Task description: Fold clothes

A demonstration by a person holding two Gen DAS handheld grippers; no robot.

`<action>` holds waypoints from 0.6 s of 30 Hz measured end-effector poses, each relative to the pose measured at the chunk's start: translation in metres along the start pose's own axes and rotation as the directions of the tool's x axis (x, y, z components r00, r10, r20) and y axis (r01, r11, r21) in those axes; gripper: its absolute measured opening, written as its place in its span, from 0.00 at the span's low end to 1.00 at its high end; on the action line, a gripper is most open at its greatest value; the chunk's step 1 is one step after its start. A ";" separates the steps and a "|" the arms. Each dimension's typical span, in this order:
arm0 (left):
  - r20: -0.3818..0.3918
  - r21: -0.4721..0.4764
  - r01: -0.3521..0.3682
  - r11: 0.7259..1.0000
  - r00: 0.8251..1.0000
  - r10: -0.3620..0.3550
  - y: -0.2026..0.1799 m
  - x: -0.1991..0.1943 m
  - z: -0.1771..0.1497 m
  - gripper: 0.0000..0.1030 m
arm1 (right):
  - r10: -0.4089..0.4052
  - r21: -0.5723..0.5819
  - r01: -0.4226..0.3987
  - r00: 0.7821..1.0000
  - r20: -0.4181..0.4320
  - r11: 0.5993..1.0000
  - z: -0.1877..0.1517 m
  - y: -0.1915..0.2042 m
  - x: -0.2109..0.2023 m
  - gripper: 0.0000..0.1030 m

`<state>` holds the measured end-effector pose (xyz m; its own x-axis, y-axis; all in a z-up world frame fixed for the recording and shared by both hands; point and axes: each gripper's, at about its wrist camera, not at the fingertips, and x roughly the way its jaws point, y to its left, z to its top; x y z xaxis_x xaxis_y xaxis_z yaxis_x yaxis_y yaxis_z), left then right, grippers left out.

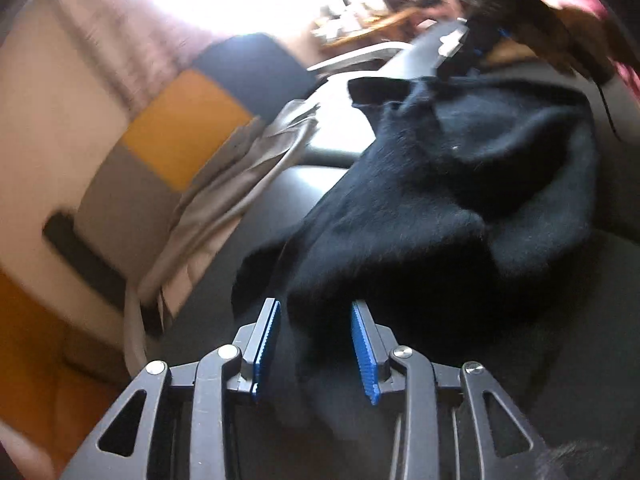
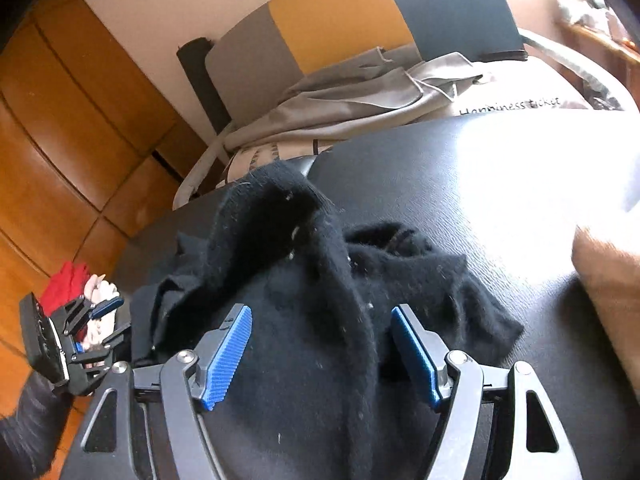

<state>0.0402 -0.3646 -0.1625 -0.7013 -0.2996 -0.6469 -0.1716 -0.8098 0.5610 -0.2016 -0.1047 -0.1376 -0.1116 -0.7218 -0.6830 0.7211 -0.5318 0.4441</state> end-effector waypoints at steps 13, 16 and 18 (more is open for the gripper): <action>0.228 -0.488 0.527 0.696 0.847 -0.481 0.080 0.029 0.014 0.07 | -0.088 -0.090 0.084 0.995 -0.039 0.992 0.012 0.006 0.022 0.29; 0.394 -0.713 0.575 0.401 0.802 -0.449 0.129 0.047 -0.015 0.07 | -0.099 -0.093 0.094 0.994 -0.056 0.991 0.011 0.003 0.028 0.12; 0.416 -0.812 0.543 0.214 0.795 -0.441 0.147 0.071 -0.038 0.07 | -0.090 -0.059 0.087 0.995 -0.041 0.994 0.012 -0.002 0.026 0.12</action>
<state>-0.0089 -0.5243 -0.1457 -0.7698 0.3285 -0.5473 0.1441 -0.7458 -0.6504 -0.2140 -0.1273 -0.1491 -0.1478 -0.6522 -0.7435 0.7474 -0.5660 0.3480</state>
